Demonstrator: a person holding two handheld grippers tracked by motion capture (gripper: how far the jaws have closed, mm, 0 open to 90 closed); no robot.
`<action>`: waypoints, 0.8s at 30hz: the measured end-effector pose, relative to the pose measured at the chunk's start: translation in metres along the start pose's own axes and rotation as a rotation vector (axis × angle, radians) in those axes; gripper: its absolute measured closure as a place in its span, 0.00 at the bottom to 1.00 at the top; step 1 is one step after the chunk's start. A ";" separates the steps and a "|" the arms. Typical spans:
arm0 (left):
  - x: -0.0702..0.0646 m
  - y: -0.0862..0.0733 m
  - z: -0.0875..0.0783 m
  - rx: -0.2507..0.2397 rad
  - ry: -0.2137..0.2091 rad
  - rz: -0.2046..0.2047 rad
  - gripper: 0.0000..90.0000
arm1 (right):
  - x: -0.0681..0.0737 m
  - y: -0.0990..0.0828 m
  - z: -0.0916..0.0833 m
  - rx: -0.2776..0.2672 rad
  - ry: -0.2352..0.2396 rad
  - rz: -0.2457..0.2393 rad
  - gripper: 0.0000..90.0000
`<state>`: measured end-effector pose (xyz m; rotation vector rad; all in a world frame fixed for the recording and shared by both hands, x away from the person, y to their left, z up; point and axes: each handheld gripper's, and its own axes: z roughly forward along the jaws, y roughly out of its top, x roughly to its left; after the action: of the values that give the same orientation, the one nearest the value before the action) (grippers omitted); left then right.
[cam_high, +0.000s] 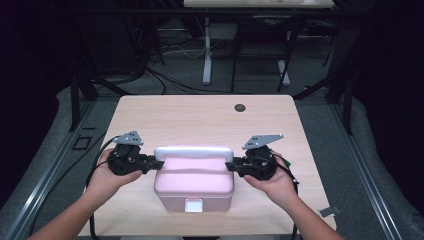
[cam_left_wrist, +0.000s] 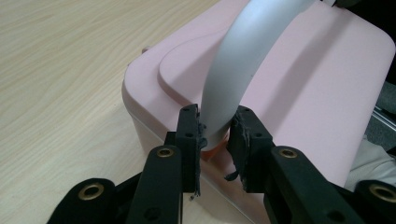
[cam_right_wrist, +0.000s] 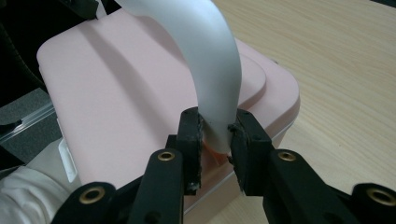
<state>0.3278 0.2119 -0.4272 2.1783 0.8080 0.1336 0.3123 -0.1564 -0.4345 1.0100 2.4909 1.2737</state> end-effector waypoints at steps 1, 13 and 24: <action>0.000 0.000 0.000 0.003 0.003 0.002 0.82 | 0.001 0.000 -0.001 0.007 0.004 -0.004 0.83; -0.002 0.002 -0.002 0.024 0.006 0.002 0.82 | 0.005 0.001 -0.001 0.021 0.005 -0.008 0.83; 0.003 0.012 -0.007 0.026 -0.012 -0.021 0.82 | 0.001 0.009 -0.005 0.014 0.019 0.012 0.83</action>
<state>0.3336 0.2126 -0.4145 2.1920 0.8297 0.0993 0.3135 -0.1553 -0.4248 1.0226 2.5153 1.2767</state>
